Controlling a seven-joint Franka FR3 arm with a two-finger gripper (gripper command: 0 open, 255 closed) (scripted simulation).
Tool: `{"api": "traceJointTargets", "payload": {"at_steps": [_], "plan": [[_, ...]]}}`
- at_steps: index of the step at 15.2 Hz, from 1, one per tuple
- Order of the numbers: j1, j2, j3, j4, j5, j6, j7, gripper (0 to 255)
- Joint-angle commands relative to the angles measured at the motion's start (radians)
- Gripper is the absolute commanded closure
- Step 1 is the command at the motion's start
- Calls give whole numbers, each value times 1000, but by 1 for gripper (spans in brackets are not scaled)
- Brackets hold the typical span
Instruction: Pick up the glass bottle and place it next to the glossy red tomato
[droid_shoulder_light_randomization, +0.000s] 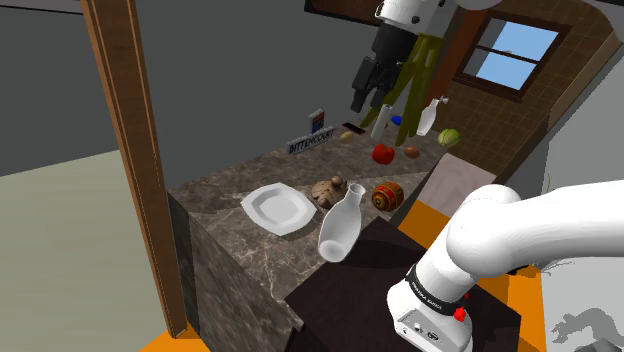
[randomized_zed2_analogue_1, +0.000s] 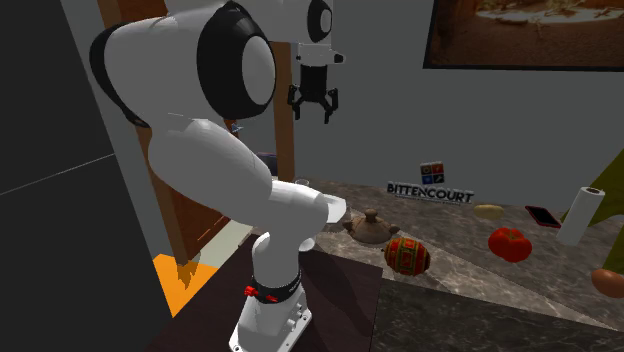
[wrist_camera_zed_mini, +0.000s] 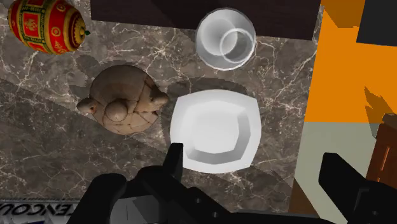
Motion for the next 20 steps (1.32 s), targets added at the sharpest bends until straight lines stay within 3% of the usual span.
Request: {"api": "traceJointTargets", "payload": {"at_steps": [1, 15, 20], "plan": [[0, 0, 0, 0, 0, 0, 0, 0], [42, -111, 77, -484, -5, 278, -5, 0], [44, -93, 82, -544, 0, 355, -5, 0]]}}
